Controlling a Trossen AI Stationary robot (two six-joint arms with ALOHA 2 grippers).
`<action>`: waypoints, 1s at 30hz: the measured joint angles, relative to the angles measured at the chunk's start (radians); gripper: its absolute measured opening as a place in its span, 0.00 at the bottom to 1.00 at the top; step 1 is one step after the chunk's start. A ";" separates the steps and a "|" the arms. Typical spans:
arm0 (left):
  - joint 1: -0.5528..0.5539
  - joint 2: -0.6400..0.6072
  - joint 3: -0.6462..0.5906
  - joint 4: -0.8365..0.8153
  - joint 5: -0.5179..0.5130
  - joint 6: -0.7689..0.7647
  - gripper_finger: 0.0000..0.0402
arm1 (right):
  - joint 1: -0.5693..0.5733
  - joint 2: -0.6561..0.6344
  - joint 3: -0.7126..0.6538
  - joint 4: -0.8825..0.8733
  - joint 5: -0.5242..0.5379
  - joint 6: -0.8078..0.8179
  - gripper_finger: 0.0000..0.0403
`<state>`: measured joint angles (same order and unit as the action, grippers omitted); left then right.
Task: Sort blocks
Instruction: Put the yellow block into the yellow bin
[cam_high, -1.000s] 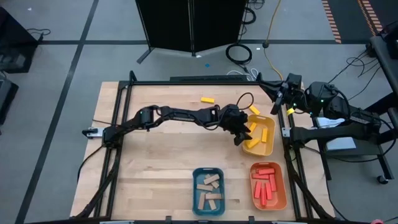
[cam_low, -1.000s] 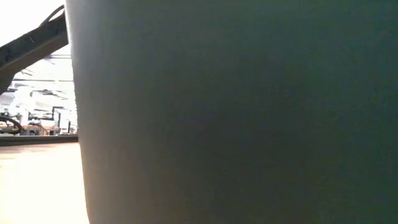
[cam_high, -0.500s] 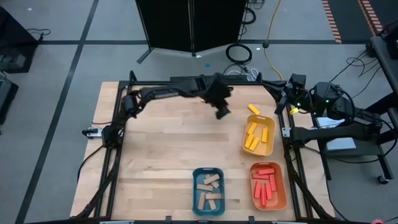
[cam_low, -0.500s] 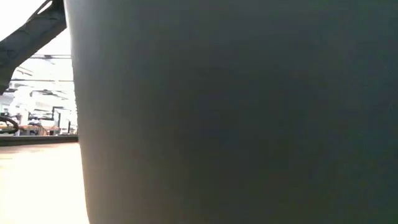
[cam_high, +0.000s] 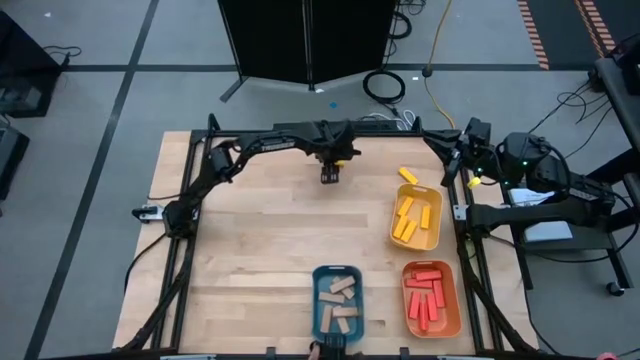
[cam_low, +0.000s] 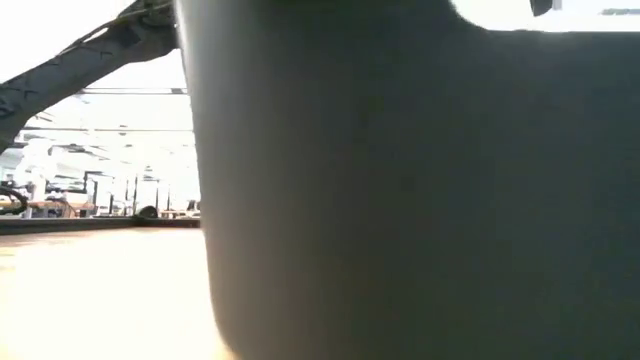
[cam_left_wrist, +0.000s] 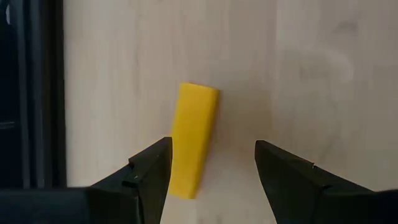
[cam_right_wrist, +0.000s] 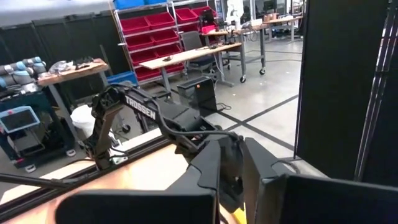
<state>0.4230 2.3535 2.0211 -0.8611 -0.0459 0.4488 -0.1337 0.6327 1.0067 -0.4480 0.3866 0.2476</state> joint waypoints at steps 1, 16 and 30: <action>0.004 0.001 0.000 0.009 0.007 0.009 0.56 | 0.000 0.000 0.000 -0.001 0.000 0.001 0.00; 0.050 0.044 0.035 -0.081 -0.008 0.066 0.56 | -0.002 0.000 0.000 0.021 0.000 0.005 0.00; 0.065 0.052 0.055 -0.107 -0.019 0.116 0.56 | -0.002 0.000 0.000 0.094 0.000 0.036 0.00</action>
<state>0.4880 2.4054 2.0766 -0.9680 -0.0653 0.5649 -0.1360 0.6323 1.0066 -0.3543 0.3866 0.2840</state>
